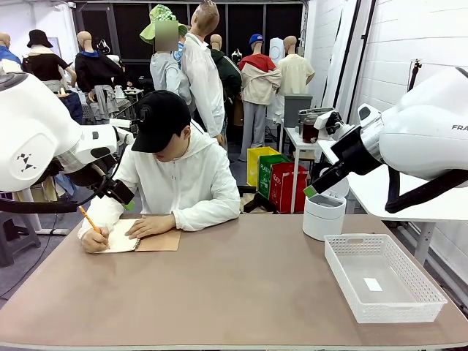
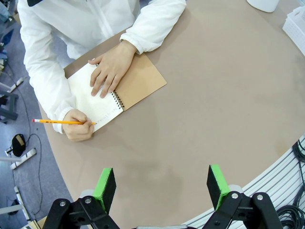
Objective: Sort the paper based on its condition.
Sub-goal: If a person hands you a paper, place it in the Organizing basket , and if it's crumpled, put it in the Trash can.
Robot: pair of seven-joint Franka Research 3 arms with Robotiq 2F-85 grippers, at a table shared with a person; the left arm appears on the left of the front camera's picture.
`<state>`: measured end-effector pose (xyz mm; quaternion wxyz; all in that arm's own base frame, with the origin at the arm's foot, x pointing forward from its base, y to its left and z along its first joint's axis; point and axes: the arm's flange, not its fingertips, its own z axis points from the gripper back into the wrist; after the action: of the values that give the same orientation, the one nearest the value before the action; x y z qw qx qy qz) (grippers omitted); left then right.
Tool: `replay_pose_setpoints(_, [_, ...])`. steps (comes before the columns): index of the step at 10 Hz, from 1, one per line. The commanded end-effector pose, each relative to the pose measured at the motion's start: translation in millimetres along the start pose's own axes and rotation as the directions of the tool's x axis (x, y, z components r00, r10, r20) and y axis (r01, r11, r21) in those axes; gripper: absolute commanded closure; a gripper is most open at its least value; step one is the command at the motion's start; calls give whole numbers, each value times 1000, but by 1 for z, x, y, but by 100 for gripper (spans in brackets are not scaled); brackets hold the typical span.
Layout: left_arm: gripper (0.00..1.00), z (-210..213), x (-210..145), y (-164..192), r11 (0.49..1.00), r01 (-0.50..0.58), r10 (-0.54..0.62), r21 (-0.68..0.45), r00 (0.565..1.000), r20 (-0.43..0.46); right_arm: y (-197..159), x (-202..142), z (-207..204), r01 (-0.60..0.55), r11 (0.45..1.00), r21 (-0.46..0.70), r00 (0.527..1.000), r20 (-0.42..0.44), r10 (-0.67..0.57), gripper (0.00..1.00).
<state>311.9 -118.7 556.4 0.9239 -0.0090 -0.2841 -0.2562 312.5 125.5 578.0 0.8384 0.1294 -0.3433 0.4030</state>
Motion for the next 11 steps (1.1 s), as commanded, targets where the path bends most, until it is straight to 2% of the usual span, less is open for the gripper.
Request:
replay_pose_setpoints(1, [0, 1, 0, 1, 1000, -4, 4, 0, 1000, 7, 0, 0, 0, 3, 1000, 4, 1000, 2, -4, 0])
replay_pose_setpoints(11, [0, 1, 0, 1, 1000, -4, 4, 0, 1000, 7, 0, 0, 0, 3, 1000, 4, 1000, 2, -4, 0])
